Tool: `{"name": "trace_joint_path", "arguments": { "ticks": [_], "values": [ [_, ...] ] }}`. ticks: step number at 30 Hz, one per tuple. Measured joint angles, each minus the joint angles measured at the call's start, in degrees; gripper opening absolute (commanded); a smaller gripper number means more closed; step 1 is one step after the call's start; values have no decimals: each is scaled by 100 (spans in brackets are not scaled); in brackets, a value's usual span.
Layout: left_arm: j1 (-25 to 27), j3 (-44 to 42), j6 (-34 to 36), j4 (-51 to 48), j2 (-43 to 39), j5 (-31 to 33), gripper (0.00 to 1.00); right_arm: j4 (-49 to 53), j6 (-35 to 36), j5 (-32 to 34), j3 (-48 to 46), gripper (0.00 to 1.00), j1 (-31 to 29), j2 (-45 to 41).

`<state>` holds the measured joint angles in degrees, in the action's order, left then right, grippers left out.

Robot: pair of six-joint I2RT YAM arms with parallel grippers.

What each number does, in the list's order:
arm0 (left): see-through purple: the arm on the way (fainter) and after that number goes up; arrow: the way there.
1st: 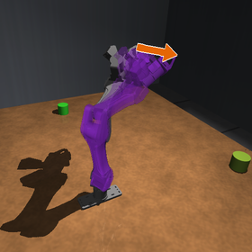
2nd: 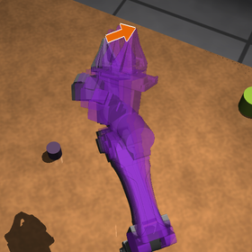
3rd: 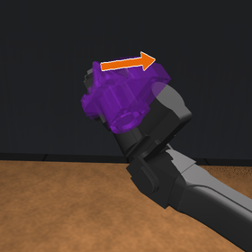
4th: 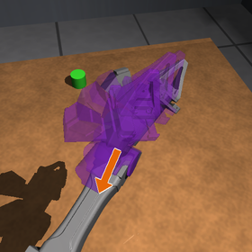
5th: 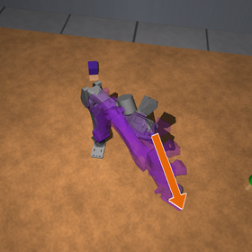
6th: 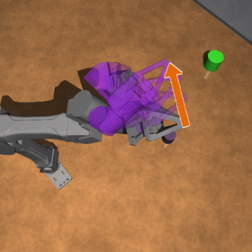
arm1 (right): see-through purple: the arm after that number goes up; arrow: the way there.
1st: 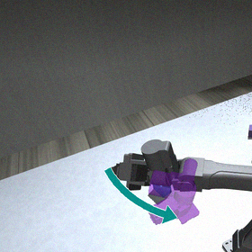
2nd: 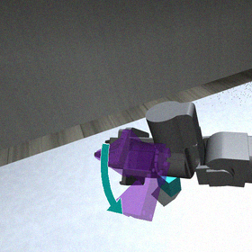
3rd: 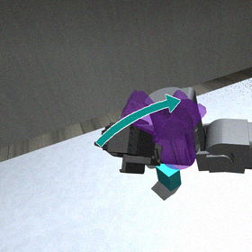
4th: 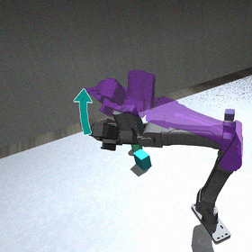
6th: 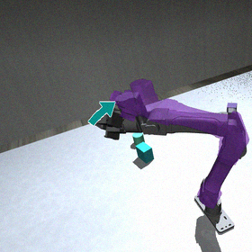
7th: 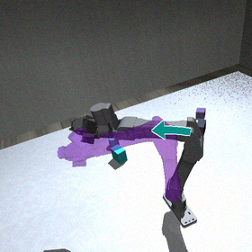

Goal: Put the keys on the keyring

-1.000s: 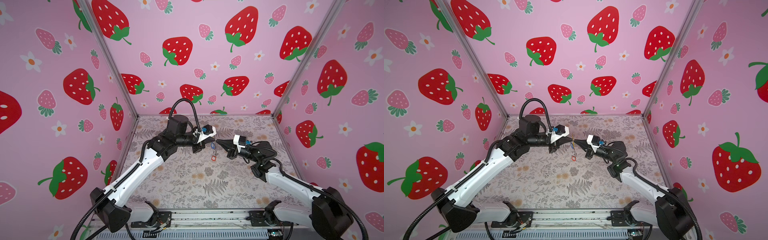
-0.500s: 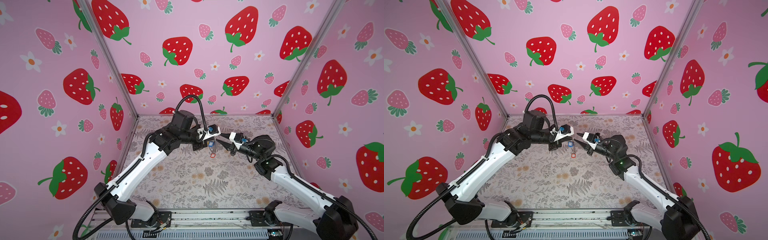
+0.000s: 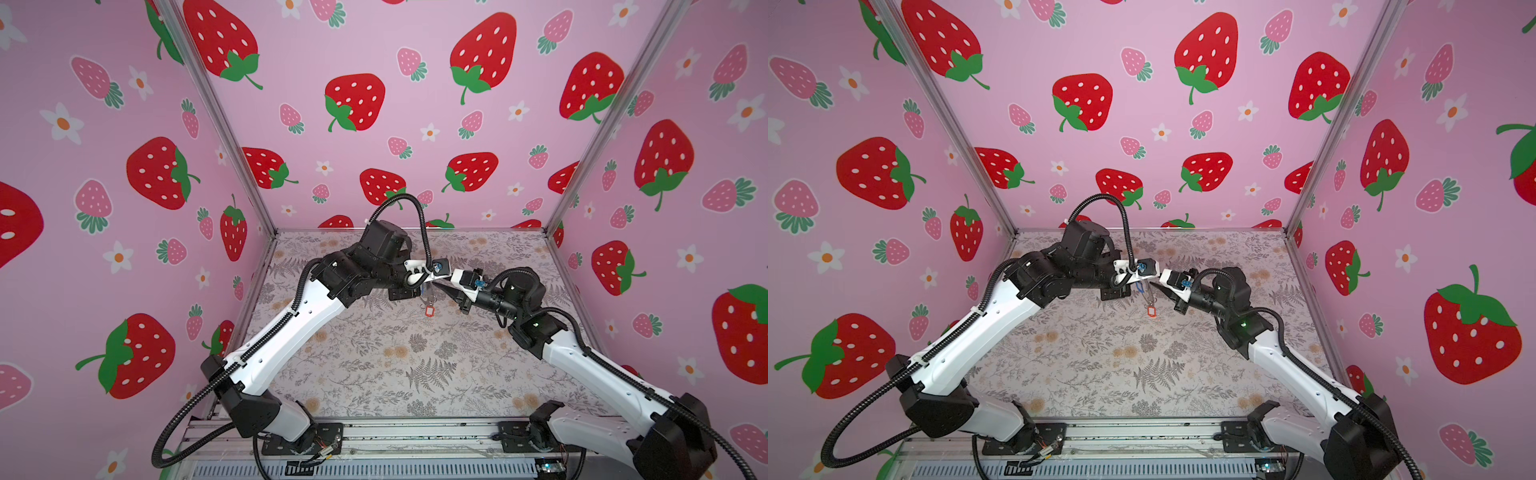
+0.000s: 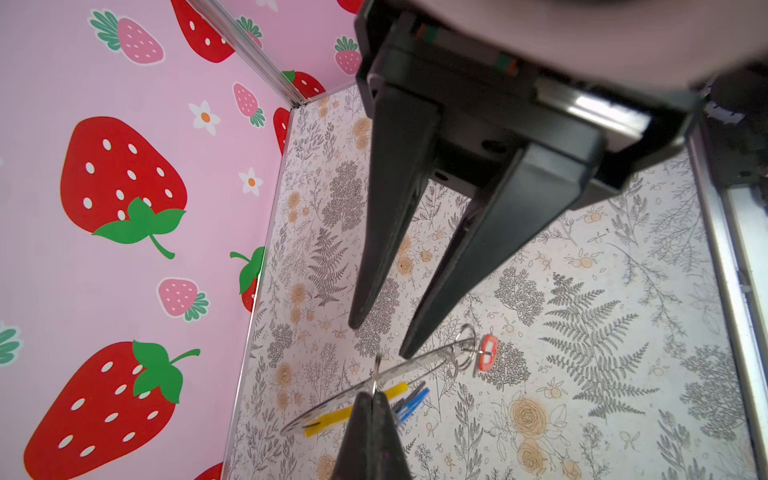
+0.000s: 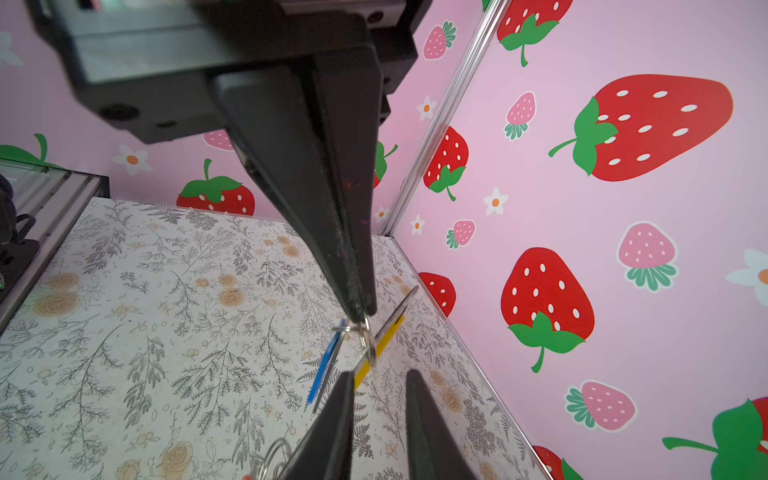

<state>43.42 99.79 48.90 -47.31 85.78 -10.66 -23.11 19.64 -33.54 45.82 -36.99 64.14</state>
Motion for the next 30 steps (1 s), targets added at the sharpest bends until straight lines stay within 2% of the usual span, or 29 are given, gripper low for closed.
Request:
{"name": "trace_joint_path", "arguments": {
  "ticks": [21, 30],
  "values": [
    [68, 66, 76, -55, 20, -103, 0, -822, -546, -341, -90, 20, -2, 94],
    [46, 66, 66, -44, 7, -208, 0, -916, -660, -385, -111, 12, -9, 122]
  ]
}}
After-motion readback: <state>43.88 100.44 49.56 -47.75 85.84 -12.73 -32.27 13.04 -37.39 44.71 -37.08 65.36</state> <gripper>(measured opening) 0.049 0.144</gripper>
